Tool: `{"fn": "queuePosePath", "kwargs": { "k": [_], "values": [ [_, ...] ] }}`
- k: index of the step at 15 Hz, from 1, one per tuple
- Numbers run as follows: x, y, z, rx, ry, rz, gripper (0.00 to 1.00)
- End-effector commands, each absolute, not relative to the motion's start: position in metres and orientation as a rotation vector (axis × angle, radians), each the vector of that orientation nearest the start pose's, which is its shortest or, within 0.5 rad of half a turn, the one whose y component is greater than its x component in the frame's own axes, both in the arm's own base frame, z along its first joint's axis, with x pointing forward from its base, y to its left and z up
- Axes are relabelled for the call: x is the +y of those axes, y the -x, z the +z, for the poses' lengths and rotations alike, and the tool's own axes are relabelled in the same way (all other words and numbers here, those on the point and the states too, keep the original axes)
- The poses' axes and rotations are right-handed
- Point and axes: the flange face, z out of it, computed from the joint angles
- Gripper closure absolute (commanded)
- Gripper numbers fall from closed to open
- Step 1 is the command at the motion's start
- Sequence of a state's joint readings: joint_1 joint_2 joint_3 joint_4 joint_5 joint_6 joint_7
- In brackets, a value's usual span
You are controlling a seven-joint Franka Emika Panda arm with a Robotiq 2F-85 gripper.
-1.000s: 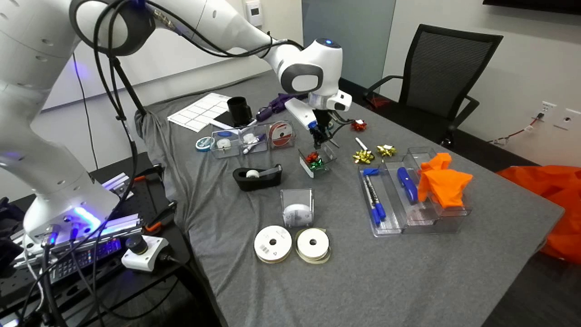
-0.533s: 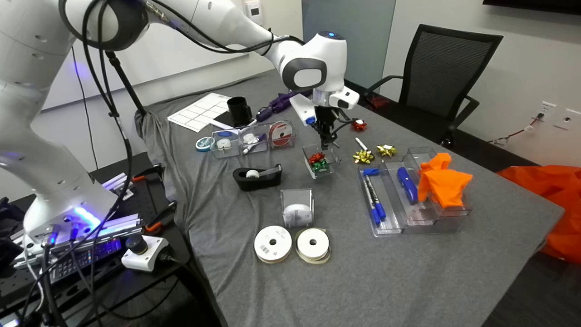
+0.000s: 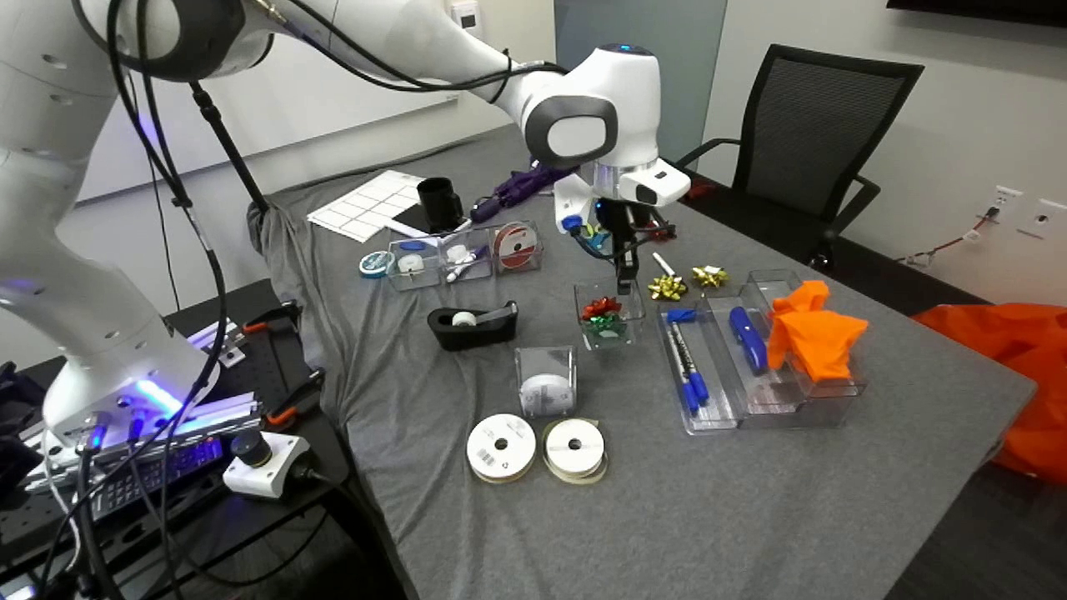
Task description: Move the clear box to the right
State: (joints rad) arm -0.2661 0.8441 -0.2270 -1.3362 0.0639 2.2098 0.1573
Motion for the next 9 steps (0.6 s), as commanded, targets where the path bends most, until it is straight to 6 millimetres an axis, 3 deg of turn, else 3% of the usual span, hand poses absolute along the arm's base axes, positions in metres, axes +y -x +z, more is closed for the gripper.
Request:
{"fn": "queuePosePath", "kwargs": {
  "k": [1, 9],
  "values": [
    [-0.345, -0.665, 0.225, 1.099, 3.125, -0.011, 0.99],
    [-0.374, -0.659, 0.205, 1.061, 3.165, 0.045, 0.99]
  ]
}}
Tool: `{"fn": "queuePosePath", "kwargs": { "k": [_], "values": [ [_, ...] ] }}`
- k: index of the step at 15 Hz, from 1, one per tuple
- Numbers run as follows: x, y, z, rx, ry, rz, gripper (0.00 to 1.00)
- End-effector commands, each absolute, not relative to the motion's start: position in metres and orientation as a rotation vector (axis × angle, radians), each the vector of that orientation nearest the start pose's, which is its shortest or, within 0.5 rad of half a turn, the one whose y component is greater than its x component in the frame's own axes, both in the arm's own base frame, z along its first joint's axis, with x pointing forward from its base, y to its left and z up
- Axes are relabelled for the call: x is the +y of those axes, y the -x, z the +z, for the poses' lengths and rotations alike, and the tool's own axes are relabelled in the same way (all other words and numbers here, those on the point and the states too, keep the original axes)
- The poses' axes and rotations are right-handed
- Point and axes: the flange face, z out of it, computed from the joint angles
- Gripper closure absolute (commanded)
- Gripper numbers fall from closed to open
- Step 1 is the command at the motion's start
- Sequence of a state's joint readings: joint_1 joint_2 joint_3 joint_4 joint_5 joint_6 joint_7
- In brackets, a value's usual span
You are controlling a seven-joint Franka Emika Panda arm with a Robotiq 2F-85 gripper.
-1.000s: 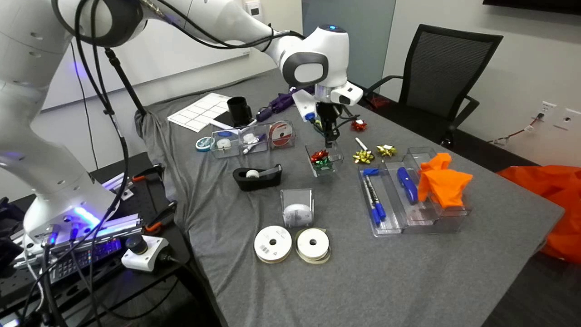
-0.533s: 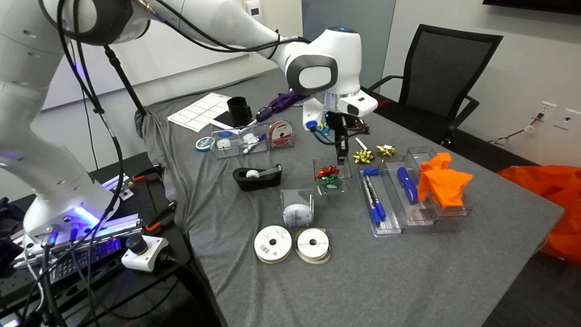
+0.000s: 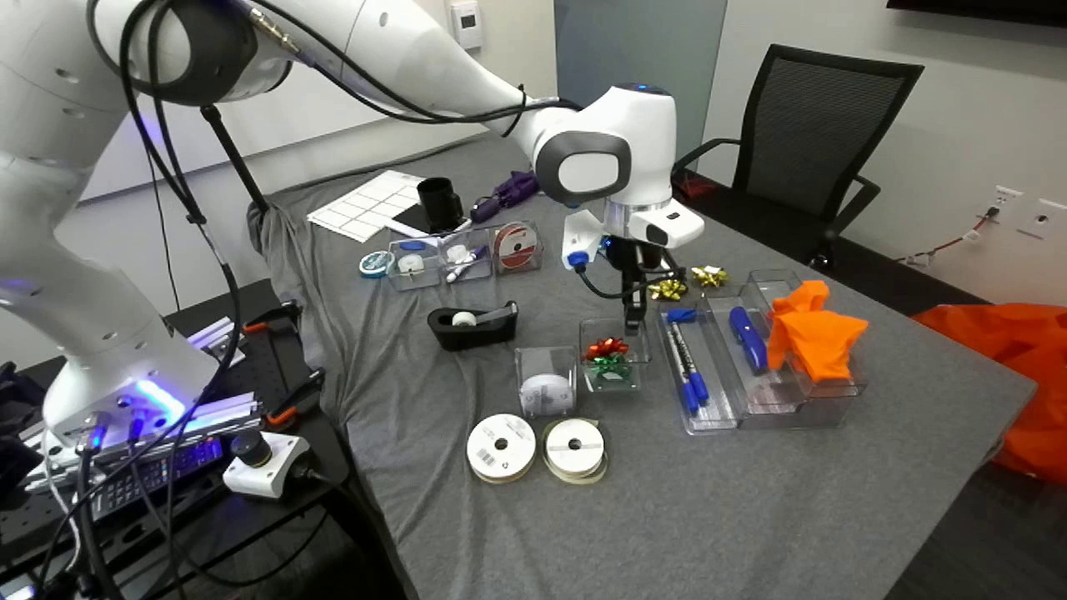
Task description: Move the clear box to the right
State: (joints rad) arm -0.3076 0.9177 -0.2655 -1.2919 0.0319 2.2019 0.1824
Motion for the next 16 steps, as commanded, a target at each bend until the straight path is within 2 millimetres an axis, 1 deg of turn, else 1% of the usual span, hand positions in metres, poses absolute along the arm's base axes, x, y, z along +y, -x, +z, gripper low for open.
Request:
{"fn": "queuePosePath", "kwargs": {
  "k": [1, 3, 4, 5, 6, 11, 15, 16],
  "values": [
    [-0.375, -0.660, 0.204, 1.058, 3.168, 0.043, 0.99],
    [-0.377, -0.660, 0.200, 1.052, 3.178, 0.047, 0.99],
    [-0.378, -0.660, 0.200, 1.049, 3.184, 0.043, 0.70],
    [-0.378, -0.660, 0.200, 1.041, 3.188, 0.049, 0.69],
    [-0.377, -0.660, 0.199, 1.032, 3.193, 0.053, 0.64],
    [-0.373, -0.658, 0.206, 0.967, 3.207, 0.068, 0.28],
    [-0.361, -0.657, 0.226, 0.828, 3.230, 0.045, 0.01],
    [-0.356, -0.658, 0.232, 0.776, 3.233, 0.035, 0.00]
  ]
}}
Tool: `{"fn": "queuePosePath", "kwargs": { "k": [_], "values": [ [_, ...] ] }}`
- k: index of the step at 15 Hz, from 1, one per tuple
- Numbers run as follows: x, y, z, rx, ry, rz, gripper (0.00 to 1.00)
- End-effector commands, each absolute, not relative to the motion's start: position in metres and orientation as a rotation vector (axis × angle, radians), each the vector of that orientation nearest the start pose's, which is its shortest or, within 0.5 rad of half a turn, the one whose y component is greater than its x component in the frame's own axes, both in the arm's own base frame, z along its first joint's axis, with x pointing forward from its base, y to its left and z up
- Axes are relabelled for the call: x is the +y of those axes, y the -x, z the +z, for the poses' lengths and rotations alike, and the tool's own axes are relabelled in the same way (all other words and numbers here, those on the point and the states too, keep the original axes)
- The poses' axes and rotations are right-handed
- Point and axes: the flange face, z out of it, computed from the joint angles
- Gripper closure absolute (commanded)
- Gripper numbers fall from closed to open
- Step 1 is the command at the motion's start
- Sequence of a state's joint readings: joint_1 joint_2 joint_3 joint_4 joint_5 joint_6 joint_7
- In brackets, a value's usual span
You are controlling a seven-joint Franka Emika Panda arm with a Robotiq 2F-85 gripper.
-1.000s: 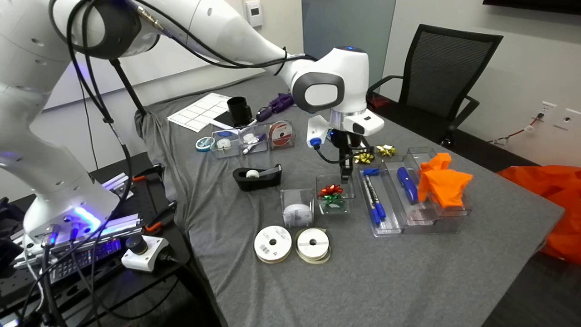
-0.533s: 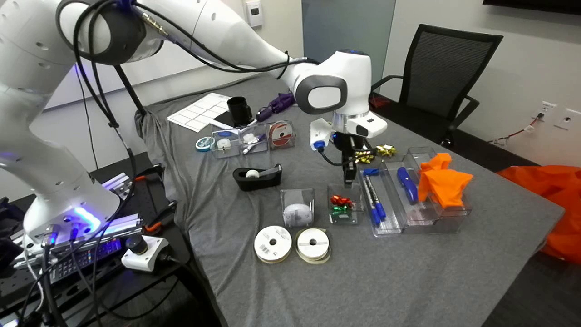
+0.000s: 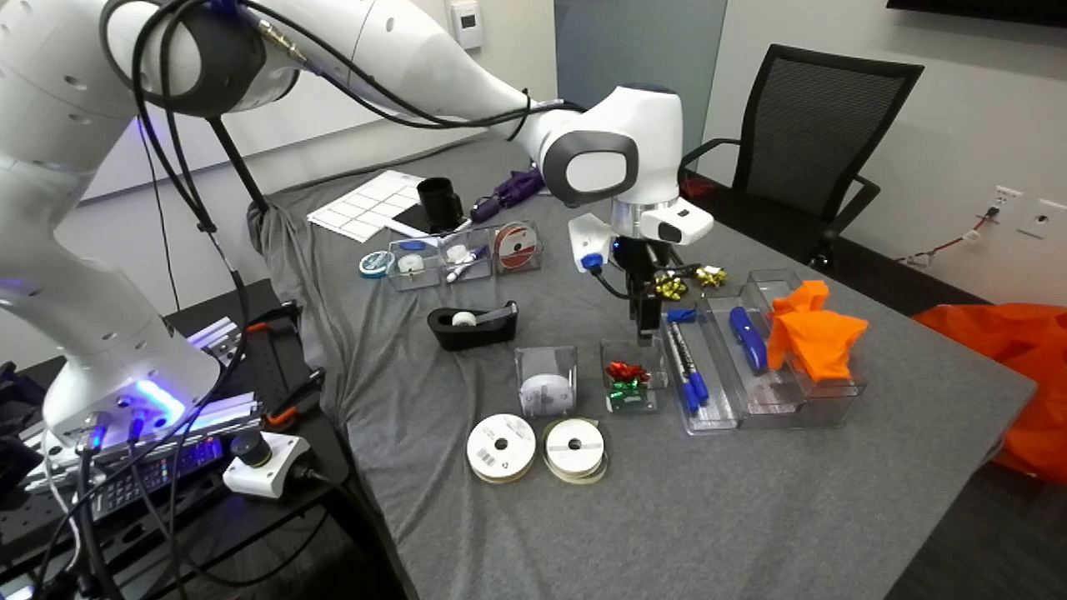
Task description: Move the clear box to the right
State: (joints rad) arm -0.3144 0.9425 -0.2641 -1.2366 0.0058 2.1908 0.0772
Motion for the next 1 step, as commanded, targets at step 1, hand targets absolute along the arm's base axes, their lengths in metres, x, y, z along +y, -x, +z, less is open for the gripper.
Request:
{"fn": "queuePosePath", "kwargs": {
  "k": [1],
  "values": [
    [-0.3523, -0.6588, 0.2383, 0.737, 3.240, 0.027, 0.00]
  ]
}}
